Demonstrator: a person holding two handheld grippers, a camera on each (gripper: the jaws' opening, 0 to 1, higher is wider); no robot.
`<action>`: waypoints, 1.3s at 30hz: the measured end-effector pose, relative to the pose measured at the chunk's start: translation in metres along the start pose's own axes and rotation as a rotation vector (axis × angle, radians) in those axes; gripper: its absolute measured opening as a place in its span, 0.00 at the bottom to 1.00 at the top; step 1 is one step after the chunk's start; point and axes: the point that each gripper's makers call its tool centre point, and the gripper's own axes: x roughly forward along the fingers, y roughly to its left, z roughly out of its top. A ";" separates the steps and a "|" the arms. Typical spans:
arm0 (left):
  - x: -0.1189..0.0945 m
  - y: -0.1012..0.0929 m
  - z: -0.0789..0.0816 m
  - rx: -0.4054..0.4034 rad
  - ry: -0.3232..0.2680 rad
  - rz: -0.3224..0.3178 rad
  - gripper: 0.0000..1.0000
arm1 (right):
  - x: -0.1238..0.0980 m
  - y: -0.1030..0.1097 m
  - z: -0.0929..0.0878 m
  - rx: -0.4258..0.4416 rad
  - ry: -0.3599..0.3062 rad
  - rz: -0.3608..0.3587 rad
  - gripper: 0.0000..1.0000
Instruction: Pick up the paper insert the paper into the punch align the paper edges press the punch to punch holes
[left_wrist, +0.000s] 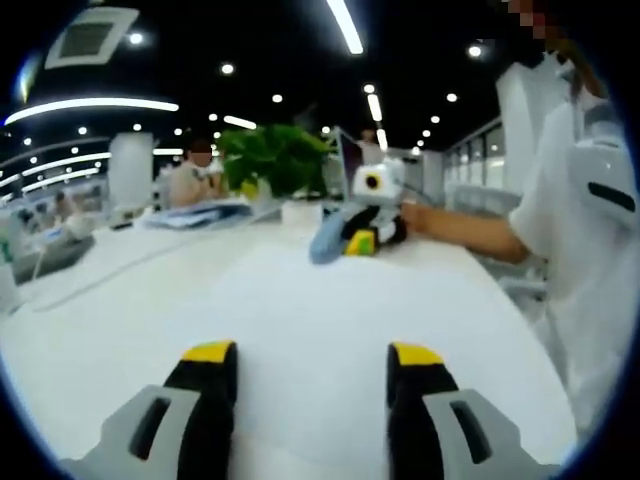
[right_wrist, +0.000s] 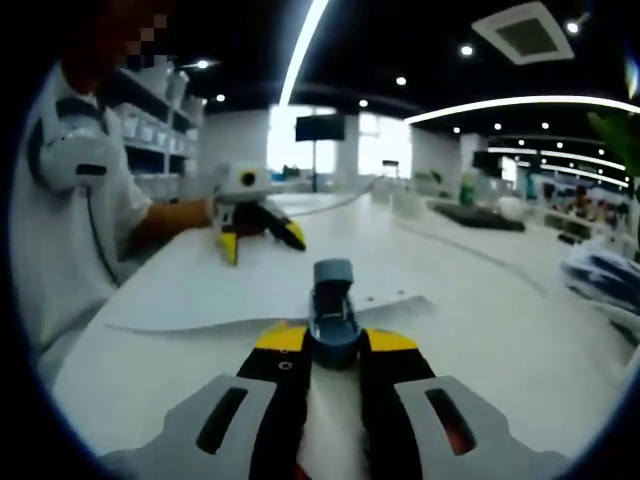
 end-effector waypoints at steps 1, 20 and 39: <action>0.000 0.000 0.000 0.000 0.000 0.000 0.61 | 0.000 0.001 0.000 -0.001 0.001 0.005 0.22; 0.005 -0.007 0.003 -0.004 -0.002 0.014 0.57 | -0.001 0.019 0.000 -0.028 0.007 0.056 0.22; -0.001 0.006 0.000 -0.006 -0.003 0.014 0.57 | -0.004 0.024 0.001 -0.029 0.001 0.084 0.22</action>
